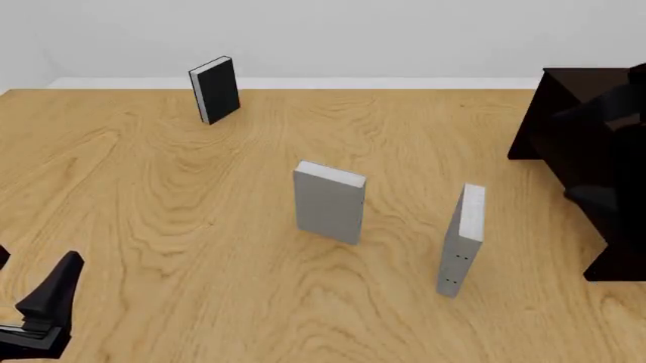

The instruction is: Pick up the book on the right and place it on the cabinet shelf.

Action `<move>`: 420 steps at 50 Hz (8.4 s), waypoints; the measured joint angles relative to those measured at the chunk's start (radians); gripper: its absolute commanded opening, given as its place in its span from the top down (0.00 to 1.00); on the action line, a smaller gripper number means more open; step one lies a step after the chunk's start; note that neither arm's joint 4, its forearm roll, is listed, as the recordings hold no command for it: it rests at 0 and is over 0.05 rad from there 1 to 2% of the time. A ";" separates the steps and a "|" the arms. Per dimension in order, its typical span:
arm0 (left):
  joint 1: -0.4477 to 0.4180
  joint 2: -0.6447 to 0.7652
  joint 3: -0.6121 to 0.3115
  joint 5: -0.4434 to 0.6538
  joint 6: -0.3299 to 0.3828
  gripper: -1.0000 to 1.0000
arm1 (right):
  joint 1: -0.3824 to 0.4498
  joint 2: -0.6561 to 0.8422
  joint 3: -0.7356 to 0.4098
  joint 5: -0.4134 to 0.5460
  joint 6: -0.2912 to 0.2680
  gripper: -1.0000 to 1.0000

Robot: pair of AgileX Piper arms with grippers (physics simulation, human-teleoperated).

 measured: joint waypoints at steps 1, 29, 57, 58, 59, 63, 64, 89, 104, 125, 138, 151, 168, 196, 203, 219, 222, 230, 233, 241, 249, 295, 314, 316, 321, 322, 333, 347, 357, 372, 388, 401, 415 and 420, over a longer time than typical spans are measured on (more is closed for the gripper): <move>0.000 0.000 0.000 0.001 0.001 0.00 | 0.001 0.004 -0.001 0.004 -0.005 0.00; -0.008 0.000 0.000 0.011 0.020 0.00 | -0.043 0.022 0.048 0.095 -0.255 0.00; -0.009 0.000 0.000 0.020 0.038 0.00 | 0.011 0.128 0.097 0.027 -0.363 0.00; -0.009 0.000 0.000 0.020 0.039 0.00 | 0.014 0.133 0.097 0.024 -0.363 0.00; -0.009 0.000 0.000 0.021 0.040 0.00 | 0.016 0.138 0.095 0.022 -0.364 0.00; -0.010 0.000 0.000 0.022 0.043 0.00 | 0.026 0.157 0.090 0.011 -0.366 0.00; -0.010 0.000 0.000 0.022 0.044 0.00 | 0.029 0.161 0.089 0.009 -0.366 0.00; -0.012 0.000 0.000 0.033 0.049 0.00 | 0.088 0.243 0.097 -0.044 -0.370 0.00; -0.014 -0.001 0.000 0.040 0.051 0.00 | 0.139 0.308 0.100 -0.081 -0.370 0.00; -0.017 -0.001 0.000 0.044 0.053 0.00 | 0.179 0.363 0.134 -0.116 -0.370 0.00; -0.018 -0.001 0.000 0.049 0.053 0.00 | 0.162 0.361 0.184 -0.125 -0.370 0.00; -0.021 0.000 0.000 0.056 0.054 0.00 | 0.129 0.356 0.216 -0.132 -0.370 0.00; -0.024 -0.001 0.000 0.062 0.055 0.00 | 0.124 0.369 0.233 -0.149 -0.370 0.00; -0.025 0.000 0.000 0.070 0.055 0.00 | 0.117 0.398 0.256 -0.180 -0.370 1.00; -0.025 0.001 0.000 0.070 0.054 0.00 | 0.116 0.393 0.258 -0.168 -0.370 1.00; -0.025 0.001 0.000 0.069 0.054 0.00 | 0.110 0.382 0.249 -0.146 -0.370 1.00; -0.026 0.001 0.000 0.068 0.054 0.00 | 0.108 0.376 0.246 -0.144 -0.370 1.00; -0.027 0.001 0.000 0.066 0.054 0.00 | 0.097 0.354 0.238 -0.132 -0.370 1.00; -0.028 0.000 0.000 0.066 0.054 0.00 | 0.092 0.343 0.235 -0.128 -0.370 1.00; -0.032 0.000 0.000 0.065 0.056 0.00 | 0.073 0.316 0.229 -0.127 -0.370 1.00; -0.035 0.000 0.000 0.063 0.059 0.00 | 0.043 0.299 0.224 -0.158 -0.370 1.00; -0.051 0.003 0.000 0.056 0.086 0.00 | -0.105 0.457 0.162 -0.670 -0.312 1.00; -0.054 0.004 0.000 0.058 0.086 0.00 | -0.081 0.590 0.108 -0.879 -0.110 1.00; -0.054 0.004 0.000 0.057 0.086 0.00 | -0.082 0.598 0.107 -0.896 -0.091 1.00; -0.054 0.005 0.000 0.057 0.086 0.00 | -0.093 0.612 0.115 -0.943 -0.059 1.00; -0.054 0.005 0.000 0.058 0.086 0.00 | -0.096 0.615 0.118 -0.956 -0.056 1.00; -0.054 0.007 0.000 0.058 0.086 0.00 | -0.130 0.630 0.132 -1.057 0.006 1.00; -0.059 0.013 0.000 0.049 0.082 0.00 | -0.156 0.645 0.169 -1.174 0.080 1.00; -0.060 0.010 0.000 0.049 0.080 0.00 | -0.134 0.663 0.173 -1.225 0.148 1.00; -0.063 0.010 0.000 0.049 0.079 0.00 | -0.144 0.689 0.222 -1.318 0.206 1.00; -0.066 0.014 0.000 0.046 0.079 0.00 | -0.149 0.741 0.296 -1.459 0.253 1.00; -0.066 0.015 0.000 0.045 0.080 0.00 | -0.156 0.802 0.363 -1.615 0.252 1.00; -0.067 0.016 0.000 0.046 0.079 0.00 | -0.182 0.859 0.449 -1.788 0.224 1.00; -0.069 0.016 0.000 0.047 0.078 0.00 | -0.201 0.875 0.474 -1.846 0.212 1.00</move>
